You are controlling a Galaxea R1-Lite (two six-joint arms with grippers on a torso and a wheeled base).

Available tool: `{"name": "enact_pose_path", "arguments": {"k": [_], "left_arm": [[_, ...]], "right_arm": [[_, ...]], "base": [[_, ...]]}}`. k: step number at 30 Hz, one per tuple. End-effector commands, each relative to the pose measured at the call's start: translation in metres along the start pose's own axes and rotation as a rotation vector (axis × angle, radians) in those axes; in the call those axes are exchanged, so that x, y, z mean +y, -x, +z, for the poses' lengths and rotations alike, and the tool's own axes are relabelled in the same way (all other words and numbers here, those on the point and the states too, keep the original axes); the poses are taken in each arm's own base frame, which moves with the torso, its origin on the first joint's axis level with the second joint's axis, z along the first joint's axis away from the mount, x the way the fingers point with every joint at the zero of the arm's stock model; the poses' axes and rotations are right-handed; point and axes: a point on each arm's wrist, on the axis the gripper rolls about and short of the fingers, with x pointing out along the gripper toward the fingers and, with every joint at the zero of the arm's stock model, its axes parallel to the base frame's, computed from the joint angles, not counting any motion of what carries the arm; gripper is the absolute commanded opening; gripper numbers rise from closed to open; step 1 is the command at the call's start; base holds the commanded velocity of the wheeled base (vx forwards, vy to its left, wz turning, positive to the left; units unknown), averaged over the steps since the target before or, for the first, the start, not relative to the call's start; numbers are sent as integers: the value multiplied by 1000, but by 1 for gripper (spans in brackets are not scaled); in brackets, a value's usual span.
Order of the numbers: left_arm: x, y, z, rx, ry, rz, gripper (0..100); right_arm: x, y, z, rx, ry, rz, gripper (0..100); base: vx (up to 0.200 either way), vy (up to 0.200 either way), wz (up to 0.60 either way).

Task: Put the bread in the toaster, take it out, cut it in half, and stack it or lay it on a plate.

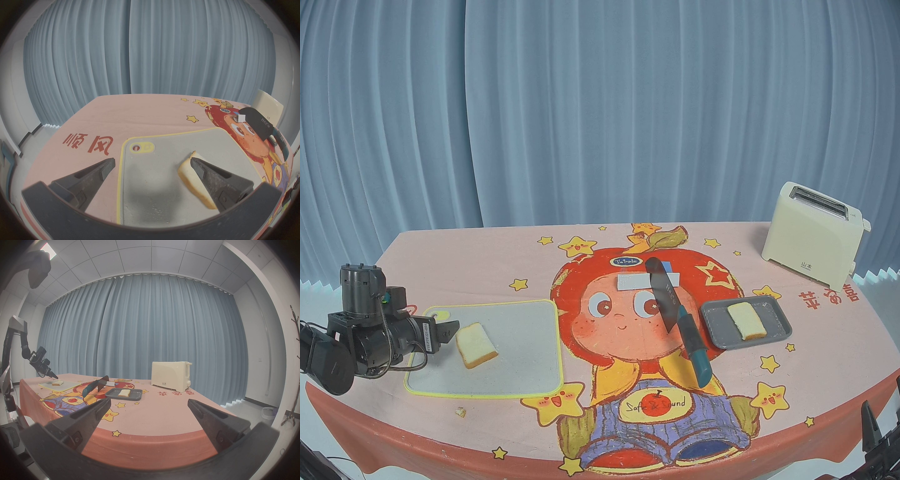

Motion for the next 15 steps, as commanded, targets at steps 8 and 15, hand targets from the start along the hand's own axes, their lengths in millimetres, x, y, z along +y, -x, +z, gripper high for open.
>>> {"name": "enact_pose_path", "arguments": {"k": [8, 15], "left_arm": [[-2, -6, -11, 50, -9, -3, 100], [-4, -7, -11, 54, -16, -8, 100]], "right_arm": [[0, 0, -5, 0, 0, 0, 100], [0, 0, -5, 0, 0, 0, 100]], "base": [[0, 0, 0], [0, 0, 0]]}}
